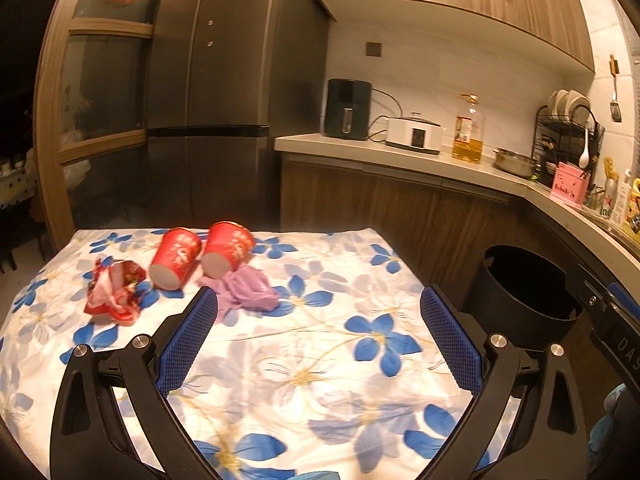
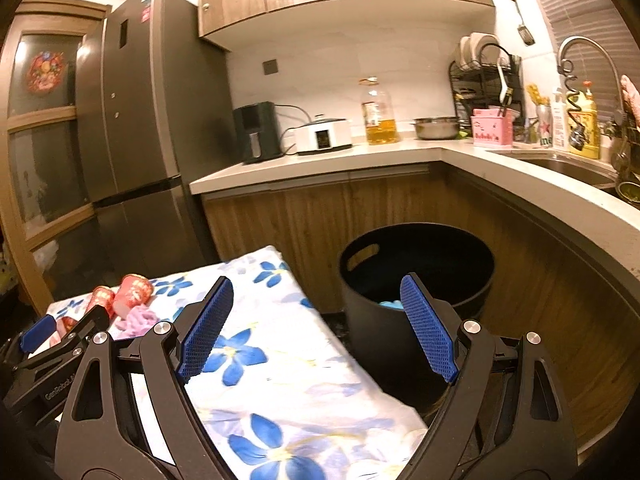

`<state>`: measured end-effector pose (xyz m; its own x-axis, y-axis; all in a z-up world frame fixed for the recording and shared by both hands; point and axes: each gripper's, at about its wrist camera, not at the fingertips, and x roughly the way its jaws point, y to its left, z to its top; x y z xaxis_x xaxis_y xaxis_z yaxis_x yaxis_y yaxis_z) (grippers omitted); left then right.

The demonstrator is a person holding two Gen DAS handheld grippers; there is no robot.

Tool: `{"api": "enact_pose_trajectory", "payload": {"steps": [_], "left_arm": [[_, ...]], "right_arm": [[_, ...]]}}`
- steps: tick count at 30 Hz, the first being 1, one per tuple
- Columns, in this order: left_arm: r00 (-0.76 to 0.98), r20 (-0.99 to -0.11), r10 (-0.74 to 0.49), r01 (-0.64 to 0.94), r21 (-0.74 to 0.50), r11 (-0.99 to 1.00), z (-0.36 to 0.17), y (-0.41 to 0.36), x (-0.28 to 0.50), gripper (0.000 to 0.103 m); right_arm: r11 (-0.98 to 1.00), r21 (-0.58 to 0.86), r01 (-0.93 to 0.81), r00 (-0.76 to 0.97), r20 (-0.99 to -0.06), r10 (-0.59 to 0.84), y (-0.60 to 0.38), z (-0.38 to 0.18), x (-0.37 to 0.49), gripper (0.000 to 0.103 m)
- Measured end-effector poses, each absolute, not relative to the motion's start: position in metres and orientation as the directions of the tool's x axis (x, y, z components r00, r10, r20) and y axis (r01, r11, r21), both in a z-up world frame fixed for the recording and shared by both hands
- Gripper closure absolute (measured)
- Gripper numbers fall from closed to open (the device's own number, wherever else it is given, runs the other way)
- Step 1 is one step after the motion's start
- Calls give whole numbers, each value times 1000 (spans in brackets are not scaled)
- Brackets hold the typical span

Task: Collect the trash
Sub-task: 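Move both tools back over the red wrapper and pink glove on the table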

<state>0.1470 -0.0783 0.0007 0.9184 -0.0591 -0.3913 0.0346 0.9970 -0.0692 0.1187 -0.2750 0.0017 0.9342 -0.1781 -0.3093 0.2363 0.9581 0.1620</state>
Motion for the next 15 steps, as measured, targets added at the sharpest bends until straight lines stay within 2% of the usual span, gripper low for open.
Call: {"api": "enact_pose_trajectory", "payload": {"steps": [9, 15], "left_arm": [[916, -402, 0, -34, -76, 997, -6, -40, 150, 6], [905, -414, 92, -129, -62, 990, -16, 0, 156, 6]], "right_arm": [[975, 146, 170, 939, -324, -116, -233, -7, 134, 19], [982, 145, 124, 942, -328, -70, -204, -15, 148, 19]]}}
